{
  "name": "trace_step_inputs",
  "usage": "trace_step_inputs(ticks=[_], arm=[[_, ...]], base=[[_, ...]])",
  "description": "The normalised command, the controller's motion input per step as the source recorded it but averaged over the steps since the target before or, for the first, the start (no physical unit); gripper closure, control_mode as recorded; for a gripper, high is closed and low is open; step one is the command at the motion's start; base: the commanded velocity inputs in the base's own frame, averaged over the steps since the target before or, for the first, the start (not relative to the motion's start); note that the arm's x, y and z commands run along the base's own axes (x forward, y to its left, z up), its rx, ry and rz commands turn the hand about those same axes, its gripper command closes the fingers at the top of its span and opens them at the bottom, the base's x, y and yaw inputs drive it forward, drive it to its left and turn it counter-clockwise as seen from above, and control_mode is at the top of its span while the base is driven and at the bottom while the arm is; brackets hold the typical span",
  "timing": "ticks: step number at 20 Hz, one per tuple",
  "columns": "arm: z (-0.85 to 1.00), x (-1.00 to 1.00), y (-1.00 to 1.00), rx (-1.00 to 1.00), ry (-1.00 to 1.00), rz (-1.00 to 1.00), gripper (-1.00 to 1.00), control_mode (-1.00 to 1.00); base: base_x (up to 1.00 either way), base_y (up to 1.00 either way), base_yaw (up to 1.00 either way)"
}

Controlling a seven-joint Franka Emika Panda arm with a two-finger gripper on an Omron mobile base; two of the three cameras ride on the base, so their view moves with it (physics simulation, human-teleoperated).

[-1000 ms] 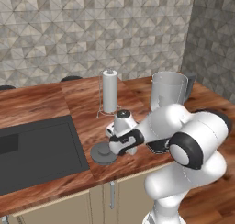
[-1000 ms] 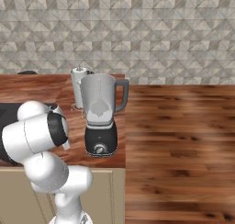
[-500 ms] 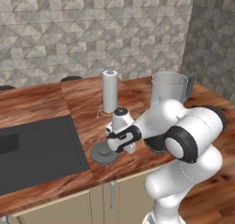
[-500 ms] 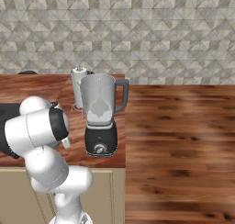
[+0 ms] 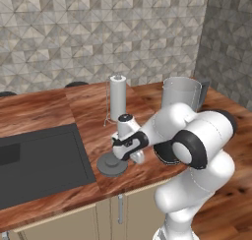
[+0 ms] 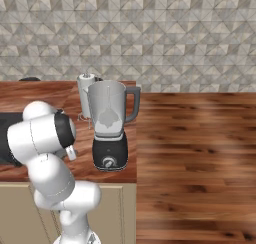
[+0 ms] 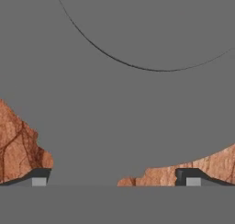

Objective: Grab the lemon wedge and garlic from the fridge, place them in the blender, close the lid, and turn on the blender to create a marinade.

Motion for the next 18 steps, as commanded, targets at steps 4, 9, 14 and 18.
trace_step_inputs(ticks=[4,9,14,18], arm=[[-0.29,0.00,0.09,0.00,-0.05,-0.06,-1.00,-1.00],[-0.24,0.00,0.00,0.00,-0.09,-0.12,-1.00,-1.00],[-0.26,0.00,0.00,0.00,-0.11,-0.13,1.00,-1.00],[-0.18,0.00,0.00,0.00,-0.11,-0.11,1.00,-1.00]], base=[[0.00,0.00,0.00],[0.00,0.00,0.00],[0.00,0.00,0.00],[0.00,0.00,0.00]])
